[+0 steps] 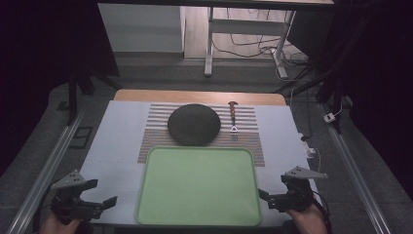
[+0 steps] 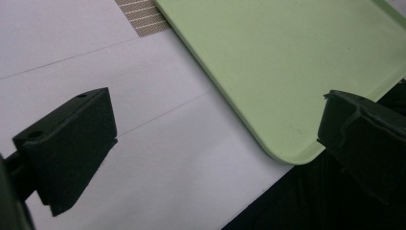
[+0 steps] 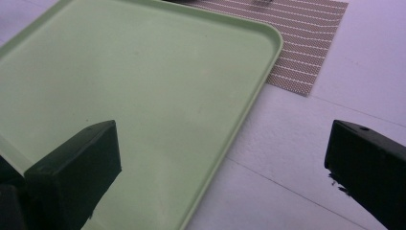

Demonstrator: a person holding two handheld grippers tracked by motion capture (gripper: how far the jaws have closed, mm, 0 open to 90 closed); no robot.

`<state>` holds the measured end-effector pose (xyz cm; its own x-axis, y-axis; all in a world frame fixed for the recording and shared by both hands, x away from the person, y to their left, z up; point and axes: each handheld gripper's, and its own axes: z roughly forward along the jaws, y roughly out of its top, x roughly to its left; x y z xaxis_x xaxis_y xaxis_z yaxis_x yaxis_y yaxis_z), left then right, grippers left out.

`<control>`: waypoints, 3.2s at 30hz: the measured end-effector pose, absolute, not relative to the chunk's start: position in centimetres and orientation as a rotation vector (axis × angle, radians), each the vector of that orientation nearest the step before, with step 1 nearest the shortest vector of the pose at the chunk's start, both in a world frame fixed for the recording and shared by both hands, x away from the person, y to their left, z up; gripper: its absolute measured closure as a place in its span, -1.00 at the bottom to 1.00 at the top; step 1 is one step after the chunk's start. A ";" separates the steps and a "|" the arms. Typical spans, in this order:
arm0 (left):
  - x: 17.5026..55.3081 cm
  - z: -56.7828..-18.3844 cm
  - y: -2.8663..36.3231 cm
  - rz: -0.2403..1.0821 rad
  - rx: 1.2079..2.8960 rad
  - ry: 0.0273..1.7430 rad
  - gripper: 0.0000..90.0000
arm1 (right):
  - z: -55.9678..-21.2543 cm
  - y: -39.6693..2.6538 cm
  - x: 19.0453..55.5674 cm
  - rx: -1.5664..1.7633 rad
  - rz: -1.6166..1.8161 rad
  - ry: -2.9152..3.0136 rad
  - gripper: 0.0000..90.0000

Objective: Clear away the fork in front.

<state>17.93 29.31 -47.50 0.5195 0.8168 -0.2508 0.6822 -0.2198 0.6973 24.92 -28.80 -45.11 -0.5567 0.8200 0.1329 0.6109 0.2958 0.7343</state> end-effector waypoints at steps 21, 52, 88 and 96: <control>18.0 -47.5 29.1 0.215 1.991 1.211 -1.00 | -44.7 -28.0 26.0 1.242 1.186 2.302 -1.00; 18.0 -47.5 29.0 0.215 1.994 1.216 -1.00 | -44.7 -25.6 30.2 1.226 1.203 2.328 -1.00; 18.1 -47.6 29.0 0.208 2.002 1.219 -1.00 | -47.3 -21.7 41.4 1.136 0.790 2.349 -1.00; 18.2 -47.6 29.0 0.205 2.006 1.218 -1.00 | -48.3 -21.0 43.5 1.101 0.689 2.335 -1.00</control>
<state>18.17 28.99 -47.58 0.5311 0.8129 -0.2390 0.6896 -0.2508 0.6794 43.53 -20.96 -48.35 -0.5701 0.7982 -0.1946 0.5647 0.5527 0.6129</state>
